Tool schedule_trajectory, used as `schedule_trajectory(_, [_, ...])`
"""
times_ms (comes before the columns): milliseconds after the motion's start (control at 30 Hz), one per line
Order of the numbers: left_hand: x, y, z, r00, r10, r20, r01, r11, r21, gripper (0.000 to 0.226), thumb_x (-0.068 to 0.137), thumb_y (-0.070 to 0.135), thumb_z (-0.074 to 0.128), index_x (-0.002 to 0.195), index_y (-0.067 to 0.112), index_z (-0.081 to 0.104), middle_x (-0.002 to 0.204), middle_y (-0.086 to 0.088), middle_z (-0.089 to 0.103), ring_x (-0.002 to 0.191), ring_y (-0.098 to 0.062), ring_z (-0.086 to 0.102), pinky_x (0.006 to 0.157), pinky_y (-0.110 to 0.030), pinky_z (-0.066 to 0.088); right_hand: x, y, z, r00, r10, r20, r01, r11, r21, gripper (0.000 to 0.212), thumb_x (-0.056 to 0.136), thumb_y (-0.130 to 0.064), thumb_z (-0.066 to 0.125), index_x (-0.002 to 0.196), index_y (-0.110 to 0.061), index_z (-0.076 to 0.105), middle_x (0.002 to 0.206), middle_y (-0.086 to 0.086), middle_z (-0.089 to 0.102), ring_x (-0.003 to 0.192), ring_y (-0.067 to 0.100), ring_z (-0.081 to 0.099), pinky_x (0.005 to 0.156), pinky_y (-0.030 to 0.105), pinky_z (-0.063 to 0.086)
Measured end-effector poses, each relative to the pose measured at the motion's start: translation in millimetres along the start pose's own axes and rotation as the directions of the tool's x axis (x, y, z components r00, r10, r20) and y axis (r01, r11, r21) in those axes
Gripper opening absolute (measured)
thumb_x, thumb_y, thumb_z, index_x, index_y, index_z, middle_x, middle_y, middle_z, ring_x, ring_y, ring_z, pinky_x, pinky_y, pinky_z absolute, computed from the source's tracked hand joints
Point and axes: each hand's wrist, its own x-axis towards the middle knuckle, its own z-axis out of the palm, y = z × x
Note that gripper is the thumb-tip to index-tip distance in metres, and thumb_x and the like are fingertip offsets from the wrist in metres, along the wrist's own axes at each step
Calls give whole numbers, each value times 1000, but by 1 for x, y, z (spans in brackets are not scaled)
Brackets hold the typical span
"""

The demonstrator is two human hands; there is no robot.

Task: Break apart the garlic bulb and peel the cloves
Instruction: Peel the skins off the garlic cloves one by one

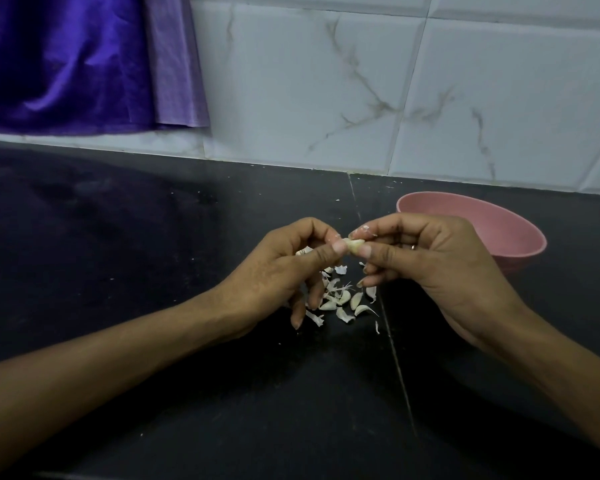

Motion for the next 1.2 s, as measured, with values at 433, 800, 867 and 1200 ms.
schedule_trajectory(433, [3,-2,-4,999,-38,-14,37,993,-114,21,85,26,64,90,5,60,57,-4,50,41,-12,46,34,-20,35,2,5,1,999,-26,30,24,998,62,26,67,-10,76,92,-4,73,86,16,74,71,17,69,62,29,61])
schedule_trajectory(800, [1,-4,-1,993,73,-93,-67,995,71,15,92,20,63,86,5,60,44,4,48,33,-7,41,33,-19,32,-3,7,2,964,-263,-37,236,911,-338,16,75,-7,81,83,-19,77,70,-1,71,57,6,61,59,28,60])
schedule_trajectory(867, [1,-4,-1,992,80,-100,-72,994,82,16,91,21,63,86,6,60,44,2,47,33,-8,41,33,-19,33,-3,8,2,958,-286,-35,254,894,-369,18,75,-5,81,83,-21,76,69,-4,70,55,5,58,57,25,55])
schedule_trajectory(1200, [1,-3,-1,989,114,-90,-113,994,9,22,85,30,63,86,8,59,47,-5,47,34,-13,41,37,-22,36,2,15,-3,917,-398,1,331,760,-559,17,76,-3,80,86,-17,77,72,-7,69,59,15,59,54,10,44])
